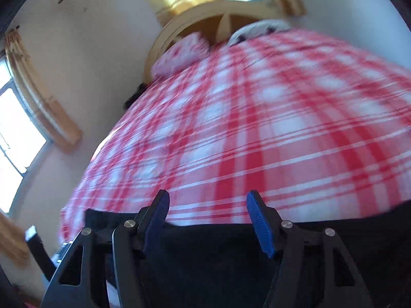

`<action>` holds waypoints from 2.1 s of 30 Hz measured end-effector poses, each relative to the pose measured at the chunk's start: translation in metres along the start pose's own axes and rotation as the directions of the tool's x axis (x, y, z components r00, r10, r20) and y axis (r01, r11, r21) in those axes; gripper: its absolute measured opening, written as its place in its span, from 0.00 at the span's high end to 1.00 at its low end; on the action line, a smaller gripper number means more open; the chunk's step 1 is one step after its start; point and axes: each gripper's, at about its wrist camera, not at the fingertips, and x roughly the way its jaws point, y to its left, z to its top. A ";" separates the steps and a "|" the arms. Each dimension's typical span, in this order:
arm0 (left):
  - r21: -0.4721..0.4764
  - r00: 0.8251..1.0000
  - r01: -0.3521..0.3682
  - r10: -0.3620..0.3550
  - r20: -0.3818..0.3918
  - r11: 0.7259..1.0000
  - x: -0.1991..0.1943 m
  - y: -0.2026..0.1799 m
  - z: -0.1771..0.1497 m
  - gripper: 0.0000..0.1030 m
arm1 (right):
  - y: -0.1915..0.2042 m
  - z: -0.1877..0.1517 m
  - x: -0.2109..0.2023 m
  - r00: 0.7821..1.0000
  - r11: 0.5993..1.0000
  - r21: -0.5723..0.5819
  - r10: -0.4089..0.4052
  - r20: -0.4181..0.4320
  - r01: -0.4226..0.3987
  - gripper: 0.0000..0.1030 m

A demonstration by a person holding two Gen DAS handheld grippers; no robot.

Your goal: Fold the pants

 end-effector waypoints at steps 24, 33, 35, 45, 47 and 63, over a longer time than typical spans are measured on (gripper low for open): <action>-0.030 0.981 -0.090 0.084 -0.176 0.995 0.043 -0.033 -0.018 0.25 | -0.332 0.015 -0.091 0.931 0.795 0.562 -0.348 0.112 0.229 0.54; -0.031 0.978 -0.111 0.103 -0.181 0.993 0.044 -0.035 -0.017 0.24 | -0.317 0.022 -0.080 0.973 0.858 0.493 -0.215 0.086 0.146 0.80; -0.029 0.978 -0.109 0.102 -0.181 0.994 0.043 -0.035 -0.018 0.24 | -0.313 0.025 -0.075 0.970 0.879 0.444 -0.232 0.072 0.177 0.93; -0.034 0.979 -0.098 0.090 -0.185 0.995 0.045 -0.034 -0.017 0.24 | -0.281 0.028 -0.144 0.958 0.906 0.418 -0.171 0.229 0.061 0.95; -0.037 0.979 -0.092 0.084 -0.186 0.995 0.044 -0.034 -0.017 0.24 | -0.283 0.019 -0.168 0.951 0.886 0.464 -0.130 0.280 -0.015 0.95; -0.049 0.978 -0.086 0.075 -0.195 0.995 0.044 -0.033 -0.016 0.23 | -0.260 0.015 -0.185 0.978 0.875 0.485 -0.086 0.193 -0.019 0.95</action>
